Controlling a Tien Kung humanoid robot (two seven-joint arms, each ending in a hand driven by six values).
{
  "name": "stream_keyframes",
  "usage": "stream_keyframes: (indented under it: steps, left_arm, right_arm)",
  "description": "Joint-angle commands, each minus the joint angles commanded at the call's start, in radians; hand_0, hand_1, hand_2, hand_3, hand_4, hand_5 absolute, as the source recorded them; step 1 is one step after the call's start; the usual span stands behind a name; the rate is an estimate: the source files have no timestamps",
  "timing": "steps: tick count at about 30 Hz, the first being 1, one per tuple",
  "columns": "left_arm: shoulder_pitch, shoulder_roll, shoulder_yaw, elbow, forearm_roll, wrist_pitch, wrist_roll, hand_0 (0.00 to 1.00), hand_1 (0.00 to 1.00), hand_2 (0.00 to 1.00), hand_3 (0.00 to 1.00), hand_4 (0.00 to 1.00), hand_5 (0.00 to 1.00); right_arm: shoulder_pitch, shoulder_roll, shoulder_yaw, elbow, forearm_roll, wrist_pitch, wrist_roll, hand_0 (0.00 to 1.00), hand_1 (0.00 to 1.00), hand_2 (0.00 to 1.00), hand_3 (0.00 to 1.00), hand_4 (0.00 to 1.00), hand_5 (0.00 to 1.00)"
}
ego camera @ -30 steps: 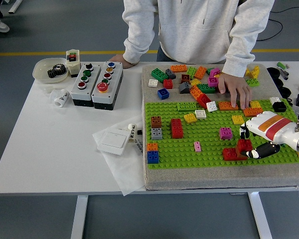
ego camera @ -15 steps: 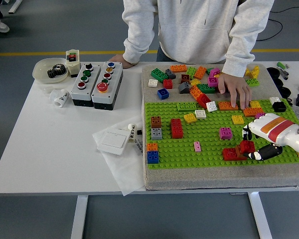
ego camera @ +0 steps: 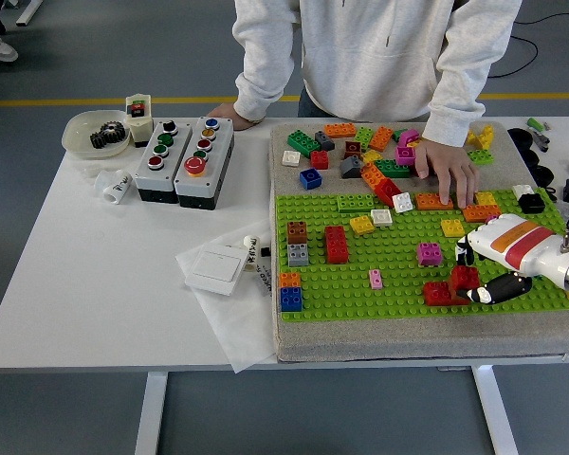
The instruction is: Pick up the brick,pile it on top of brick,press brick,pick up the brick,pile it on top of brick,press brick
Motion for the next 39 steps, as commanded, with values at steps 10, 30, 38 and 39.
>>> stream_keyframes:
  steps: [10, 30, 38, 39]
  left_arm:
    - [0.000, 0.000, 0.002, -0.001, -0.002, 0.000, 0.000, 0.731, 0.747, 0.792, 0.627, 0.679, 0.615]
    - [0.000, 0.001, 0.004, -0.001, -0.003, 0.000, 0.000, 0.730, 0.747, 0.792, 0.626, 0.679, 0.616]
    - [-0.001, 0.001, 0.008, -0.002, -0.007, 0.001, -0.001, 0.730, 0.747, 0.792, 0.626, 0.680, 0.618]
    - [-0.001, 0.001, 0.007, -0.002, -0.007, 0.001, -0.001, 0.730, 0.747, 0.792, 0.626, 0.680, 0.618]
  right_arm:
    - [0.000, 0.002, -0.004, -0.009, 0.002, 0.004, 0.001, 0.505, 0.471, 0.520, 0.496, 0.762, 0.398]
    - [-0.005, -0.001, 0.010, -0.010, -0.003, 0.026, 0.000, 0.500, 0.512, 0.574, 0.522, 0.817, 0.382]
    - [-0.006, 0.000, 0.013, -0.013, -0.008, 0.023, 0.000, 0.499, 0.531, 0.607, 0.543, 0.841, 0.386]
    - [-0.006, 0.000, 0.013, -0.014, -0.008, 0.023, -0.001, 0.499, 0.531, 0.607, 0.543, 0.841, 0.386]
